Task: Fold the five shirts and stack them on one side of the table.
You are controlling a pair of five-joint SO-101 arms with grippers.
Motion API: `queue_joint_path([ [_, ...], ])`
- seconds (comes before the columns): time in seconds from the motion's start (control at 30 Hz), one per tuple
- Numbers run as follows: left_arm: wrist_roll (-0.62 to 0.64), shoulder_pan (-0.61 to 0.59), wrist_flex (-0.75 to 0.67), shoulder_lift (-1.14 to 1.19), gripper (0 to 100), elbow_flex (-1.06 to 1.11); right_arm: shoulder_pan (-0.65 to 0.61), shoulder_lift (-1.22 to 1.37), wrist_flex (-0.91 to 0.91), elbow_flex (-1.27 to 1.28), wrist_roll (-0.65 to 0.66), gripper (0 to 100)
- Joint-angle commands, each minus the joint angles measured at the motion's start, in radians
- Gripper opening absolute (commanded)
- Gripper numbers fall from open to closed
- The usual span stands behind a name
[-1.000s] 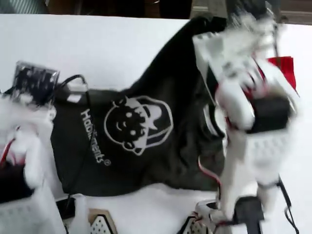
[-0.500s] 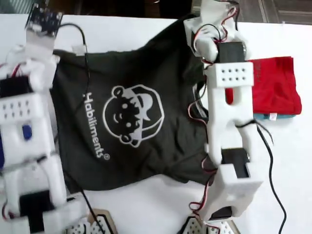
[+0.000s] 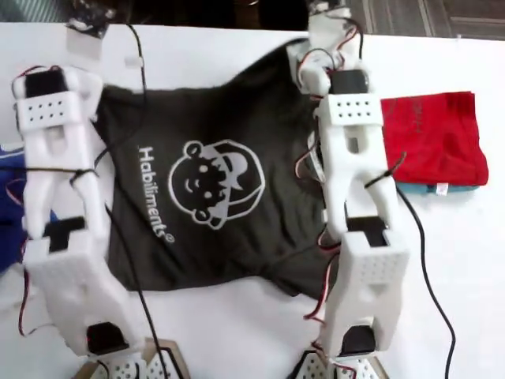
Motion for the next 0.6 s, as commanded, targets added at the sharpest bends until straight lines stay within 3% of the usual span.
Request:
queue_joint_path([
  [0.0,-0.005,0.012,0.04,0.086,2,-0.082,0.012,0.048,0.039,-0.014,-0.006,1.9],
  [0.27,-0.009,0.035,0.15,0.279,2,-0.157,0.012,0.174,0.159,-0.014,-0.005,1.9],
  [0.57,-0.005,0.106,0.465,0.288,2,-0.415,0.019,0.033,0.38,-0.015,-0.003,1.9],
])
